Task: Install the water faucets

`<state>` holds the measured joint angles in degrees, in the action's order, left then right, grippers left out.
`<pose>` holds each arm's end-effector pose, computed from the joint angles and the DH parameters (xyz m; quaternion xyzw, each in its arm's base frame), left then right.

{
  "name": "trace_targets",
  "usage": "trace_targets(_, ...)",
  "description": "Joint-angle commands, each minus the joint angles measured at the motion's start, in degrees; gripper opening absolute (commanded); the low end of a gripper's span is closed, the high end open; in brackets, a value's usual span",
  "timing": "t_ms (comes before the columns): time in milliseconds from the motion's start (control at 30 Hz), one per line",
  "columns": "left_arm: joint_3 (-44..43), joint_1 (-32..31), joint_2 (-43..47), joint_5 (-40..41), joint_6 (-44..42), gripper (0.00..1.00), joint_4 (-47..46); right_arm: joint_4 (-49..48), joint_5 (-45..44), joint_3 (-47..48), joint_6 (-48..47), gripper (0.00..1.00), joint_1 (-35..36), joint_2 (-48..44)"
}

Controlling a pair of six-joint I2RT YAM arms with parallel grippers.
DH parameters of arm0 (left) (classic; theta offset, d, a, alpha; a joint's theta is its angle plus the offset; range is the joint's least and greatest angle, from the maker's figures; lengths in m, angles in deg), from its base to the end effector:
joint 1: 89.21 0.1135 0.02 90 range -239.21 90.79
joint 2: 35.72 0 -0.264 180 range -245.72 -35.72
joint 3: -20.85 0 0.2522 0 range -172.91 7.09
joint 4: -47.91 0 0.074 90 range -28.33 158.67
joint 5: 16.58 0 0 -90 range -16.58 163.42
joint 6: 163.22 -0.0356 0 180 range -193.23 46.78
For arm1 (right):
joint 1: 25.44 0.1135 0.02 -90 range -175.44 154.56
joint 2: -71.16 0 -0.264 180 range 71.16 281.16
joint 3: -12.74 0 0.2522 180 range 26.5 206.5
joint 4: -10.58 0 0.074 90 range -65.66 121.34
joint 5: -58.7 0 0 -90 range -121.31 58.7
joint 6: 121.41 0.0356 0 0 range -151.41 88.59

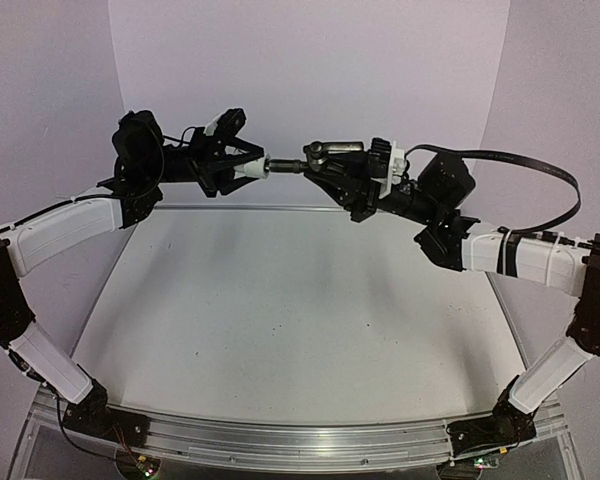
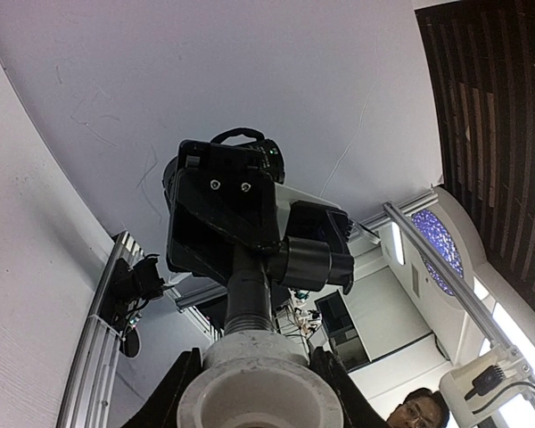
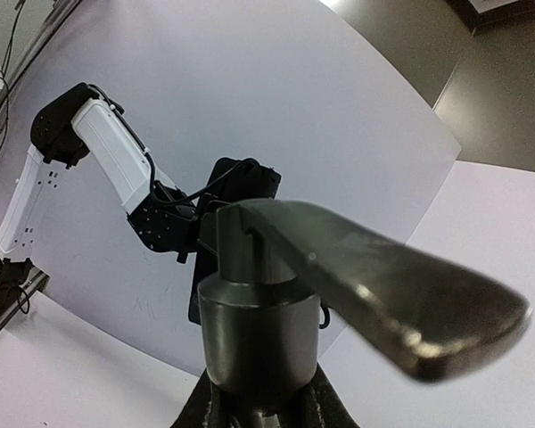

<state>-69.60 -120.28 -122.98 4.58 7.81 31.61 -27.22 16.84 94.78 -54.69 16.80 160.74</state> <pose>0.2750 -0.2045 0.4202 0.2173 0.6265 -0.7410 0.1055 0.2432 0.2566 0.3937 -0.5435 0.1910 0.3308 0.7475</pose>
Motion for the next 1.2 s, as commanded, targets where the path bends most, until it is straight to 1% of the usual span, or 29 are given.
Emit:
trace_targets(0, -1.78, 0.04, 2.67, 0.18, 0.36, 0.0, -3.17, -4.96, 0.48, 3.61, 1.31, 0.0, 0.81, 0.1)
trace_targets(967, -2.25, 0.0, 3.55, 0.44, -0.78, 0.0, -3.28, -5.83, -2.26, 4.93, 1.46, 0.0, 2.35, 2.9)
trace_targets(1167, -1.73, -0.03, 3.67, 0.68, -2.39, 0.0, -3.32, -4.59, -3.03, 6.87, 3.86, 0.0, 2.5, 3.53)
